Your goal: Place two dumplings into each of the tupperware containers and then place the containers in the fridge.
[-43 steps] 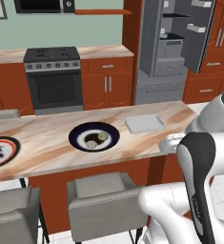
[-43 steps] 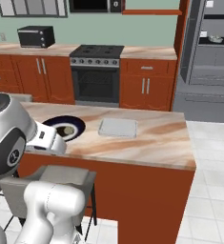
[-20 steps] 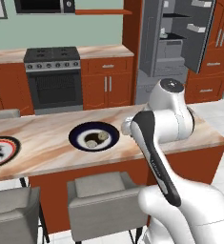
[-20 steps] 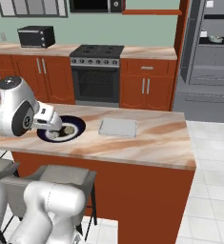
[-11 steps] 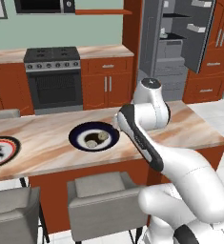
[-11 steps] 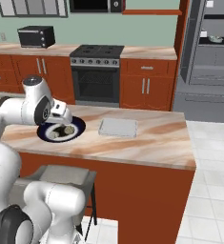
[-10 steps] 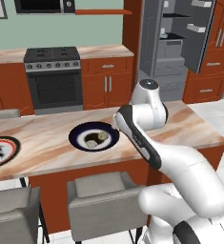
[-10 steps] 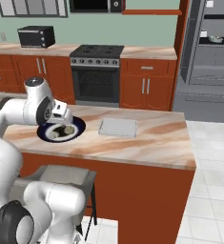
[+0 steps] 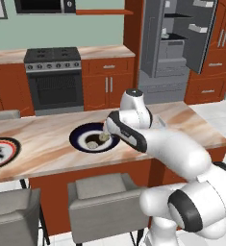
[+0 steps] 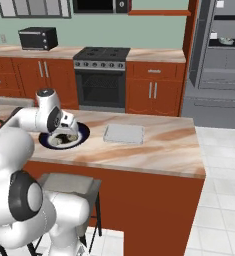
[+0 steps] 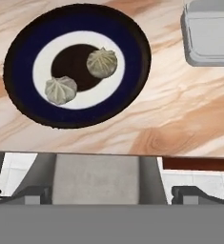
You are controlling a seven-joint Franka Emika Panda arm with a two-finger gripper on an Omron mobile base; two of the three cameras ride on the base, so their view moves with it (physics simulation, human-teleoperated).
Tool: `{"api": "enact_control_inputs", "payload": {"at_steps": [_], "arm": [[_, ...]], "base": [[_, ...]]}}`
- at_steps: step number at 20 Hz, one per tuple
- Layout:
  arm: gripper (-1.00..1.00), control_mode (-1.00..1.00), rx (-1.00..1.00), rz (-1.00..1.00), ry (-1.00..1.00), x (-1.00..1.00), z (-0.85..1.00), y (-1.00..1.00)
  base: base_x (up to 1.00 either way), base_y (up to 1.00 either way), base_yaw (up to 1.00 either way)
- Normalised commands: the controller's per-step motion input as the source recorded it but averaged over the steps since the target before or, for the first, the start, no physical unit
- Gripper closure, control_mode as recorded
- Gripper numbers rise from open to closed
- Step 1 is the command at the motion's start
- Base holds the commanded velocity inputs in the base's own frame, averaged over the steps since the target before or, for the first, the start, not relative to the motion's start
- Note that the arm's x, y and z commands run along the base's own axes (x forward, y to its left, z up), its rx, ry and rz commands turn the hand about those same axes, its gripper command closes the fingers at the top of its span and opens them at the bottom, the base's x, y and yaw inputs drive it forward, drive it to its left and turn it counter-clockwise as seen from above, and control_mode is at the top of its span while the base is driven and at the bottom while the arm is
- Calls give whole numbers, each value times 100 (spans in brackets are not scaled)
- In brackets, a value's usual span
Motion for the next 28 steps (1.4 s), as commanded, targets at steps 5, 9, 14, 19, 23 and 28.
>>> {"api": "enact_control_inputs", "payload": {"at_steps": [5,9,14,19,23,28], "arm": [[-100,-100,0,0,8,36,-11,7],[-100,-100,0,0,11,53,-19,14],[-100,-100,0,0,4,45,-55,20],[-100,-100,0,0,0,52,-36,10],[-100,-100,0,0,0,51,-22,0],[-100,-100,0,0,0,53,-30,0]], "base": [[0,0,0],[0,0,0],[0,0,0],[0,0,0],[0,0,0],[0,0,0]]}}
